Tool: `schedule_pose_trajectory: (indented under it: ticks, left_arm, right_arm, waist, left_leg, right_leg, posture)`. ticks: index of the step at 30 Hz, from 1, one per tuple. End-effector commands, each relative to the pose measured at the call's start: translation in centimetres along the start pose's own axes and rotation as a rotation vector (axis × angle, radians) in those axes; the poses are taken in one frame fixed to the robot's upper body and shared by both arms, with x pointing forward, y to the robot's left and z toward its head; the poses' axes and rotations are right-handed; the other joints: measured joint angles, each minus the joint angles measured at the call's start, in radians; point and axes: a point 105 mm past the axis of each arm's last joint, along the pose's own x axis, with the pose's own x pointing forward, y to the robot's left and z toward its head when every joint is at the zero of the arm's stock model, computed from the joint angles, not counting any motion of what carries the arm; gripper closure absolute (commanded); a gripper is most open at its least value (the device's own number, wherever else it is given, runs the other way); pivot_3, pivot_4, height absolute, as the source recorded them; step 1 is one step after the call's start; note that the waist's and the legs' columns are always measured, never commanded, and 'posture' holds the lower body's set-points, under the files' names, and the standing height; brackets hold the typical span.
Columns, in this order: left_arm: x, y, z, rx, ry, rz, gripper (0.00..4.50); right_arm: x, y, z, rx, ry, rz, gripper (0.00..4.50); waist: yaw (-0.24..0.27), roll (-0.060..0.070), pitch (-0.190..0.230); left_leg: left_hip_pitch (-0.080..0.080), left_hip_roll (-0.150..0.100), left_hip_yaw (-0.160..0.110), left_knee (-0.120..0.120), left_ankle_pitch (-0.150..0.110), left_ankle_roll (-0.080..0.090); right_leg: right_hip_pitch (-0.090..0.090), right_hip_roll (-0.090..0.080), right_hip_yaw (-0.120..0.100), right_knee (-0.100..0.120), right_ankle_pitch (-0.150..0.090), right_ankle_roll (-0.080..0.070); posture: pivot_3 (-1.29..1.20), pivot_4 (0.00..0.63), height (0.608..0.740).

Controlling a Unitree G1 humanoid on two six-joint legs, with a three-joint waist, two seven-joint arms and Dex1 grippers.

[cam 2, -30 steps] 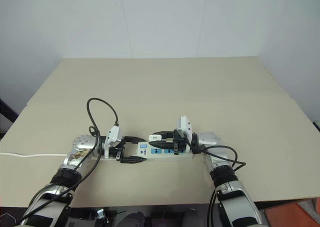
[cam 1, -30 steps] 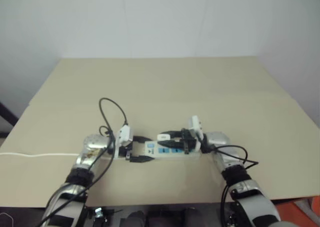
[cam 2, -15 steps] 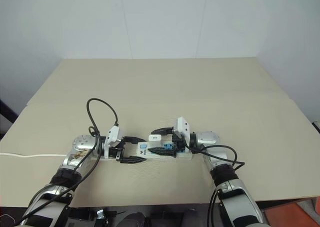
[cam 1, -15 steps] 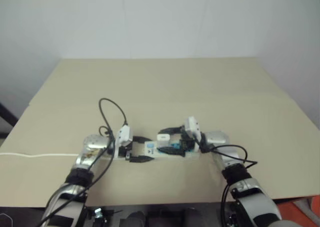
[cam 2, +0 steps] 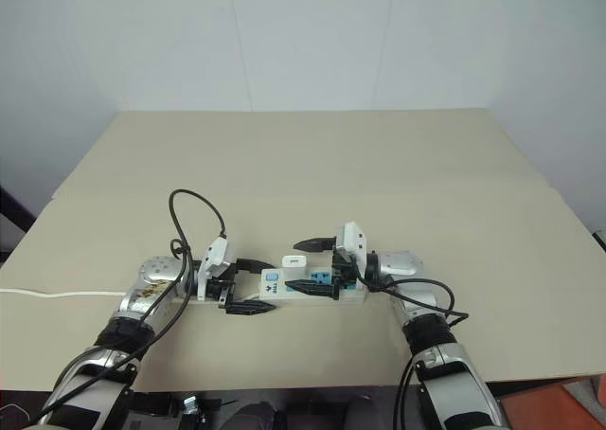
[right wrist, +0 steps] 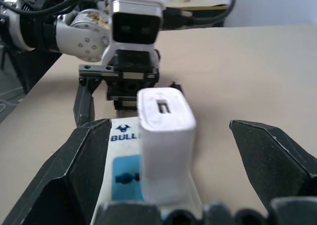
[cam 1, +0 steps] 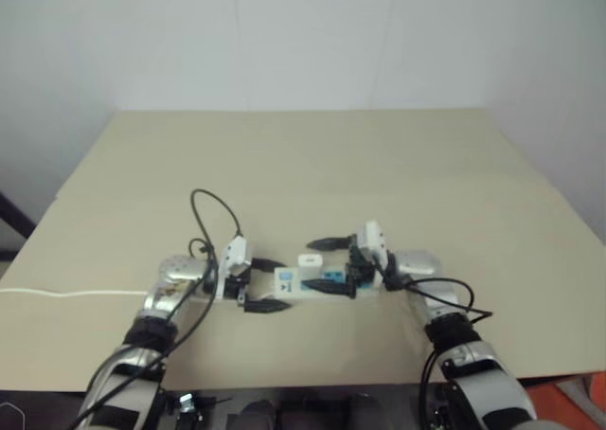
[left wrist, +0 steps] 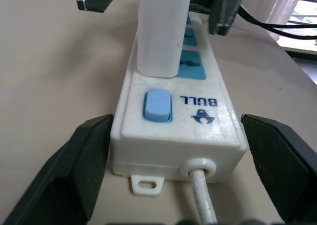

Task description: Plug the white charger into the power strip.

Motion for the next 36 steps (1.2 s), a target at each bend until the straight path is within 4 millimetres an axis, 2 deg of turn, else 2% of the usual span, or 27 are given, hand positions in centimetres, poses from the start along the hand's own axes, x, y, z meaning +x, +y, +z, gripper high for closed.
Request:
schedule_pose_trajectory:
  ticks: [1,3,6,10,15,17,20,23,36]
  left_arm:
    - [-1.1,-0.4,2.6,-0.003,-0.096,-0.007,0.03]
    - [-2.0,-1.3,3.7,-0.002,-0.127,-0.036,0.03]
    - [-4.3,-2.4,5.2,-0.022,-0.154,-0.003,0.03]
    - [-6.9,-3.2,4.5,-0.028,-0.09,0.083,0.03]
    - [-9.7,-3.7,2.9,-0.028,-0.013,0.194,0.03]
    - [-10.4,-3.7,2.7,-0.032,-0.004,0.221,0.03]
    - [-10.9,-3.6,2.8,-0.036,-0.004,0.244,0.03]
    - [-10.6,-3.3,2.7,-0.032,-0.005,0.244,0.03]
    - [-10.0,-2.2,3.1,-0.005,-0.013,0.212,0.03]
  right_arm:
    - [-1.5,0.1,-0.1,0.038,0.008,-0.032,0.0]
    - [-2.4,-0.1,1.0,0.014,0.004,-0.048,0.0]
    - [-5.4,-0.5,3.9,-0.054,0.006,-0.092,0.0]
    - [-9.7,-0.5,6.5,-0.128,0.078,-0.155,0.0]
    - [-14.9,0.9,7.4,-0.124,0.268,-0.208,0.0]
    - [-16.0,1.5,7.9,-0.119,0.304,-0.221,0.0]
    - [-16.7,2.1,8.2,-0.116,0.339,-0.236,0.0]
    - [-16.4,2.7,8.3,-0.116,0.344,-0.238,0.0]
    - [-16.5,3.3,8.0,-0.109,0.357,-0.319,0.0]
  waist:
    - [0.0,0.0,0.0]
    - [-0.001,0.0,0.0]
    - [-0.001,0.002,0.003]
    - [0.003,0.005,0.004]
    - [0.005,0.004,0.005]
    - [0.005,0.004,0.005]
    - [0.004,0.004,0.005]
    - [0.004,0.004,0.005]
    - [0.01,0.004,0.005]
  left_leg:
    - [-0.001,0.0,0.0,0.0,0.0,0.0]
    - [-0.005,0.0,0.0,0.0,0.0,0.0]
    - [-0.011,0.001,0.0,0.0,0.0,0.0]
    - [-0.018,0.0,0.0,0.0,0.001,-0.001]
    - [-0.017,0.001,0.001,-0.001,0.0,-0.001]
    - [-0.017,0.001,0.001,-0.001,0.0,-0.001]
    - [-0.016,0.001,0.001,-0.001,0.0,0.0]
    - [-0.011,0.003,0.001,-0.001,0.0,0.0]
    - [-0.013,0.004,0.001,-0.001,0.0,0.0]
  right_leg:
    - [0.0,0.0,0.0,0.0,0.0,0.0]
    - [-0.002,0.0,0.0,0.001,0.0,0.0]
    - [-0.007,0.0,0.0,0.001,0.0,0.0]
    - [-0.015,-0.001,0.001,0.001,0.0,0.0]
    - [-0.013,0.0,0.001,0.0,-0.001,-0.002]
    - [-0.013,0.0,0.0,-0.001,-0.001,-0.002]
    - [-0.011,-0.001,0.0,-0.002,-0.001,-0.002]
    - [-0.004,0.0,0.0,-0.005,-0.001,-0.002]
    - [-0.003,0.001,-0.002,-0.009,-0.001,-0.003]
  posture:
    - [0.0,0.15,0.74]
    - [0.0,0.15,0.74]
    - [0.0,0.15,0.74]
    - [0.0,0.15,0.74]
    - [0.0,0.15,0.74]
    - [0.0,0.15,0.74]
    - [0.0,0.15,0.74]
    - [0.0,0.15,0.74]
    - [0.0,0.15,0.74]
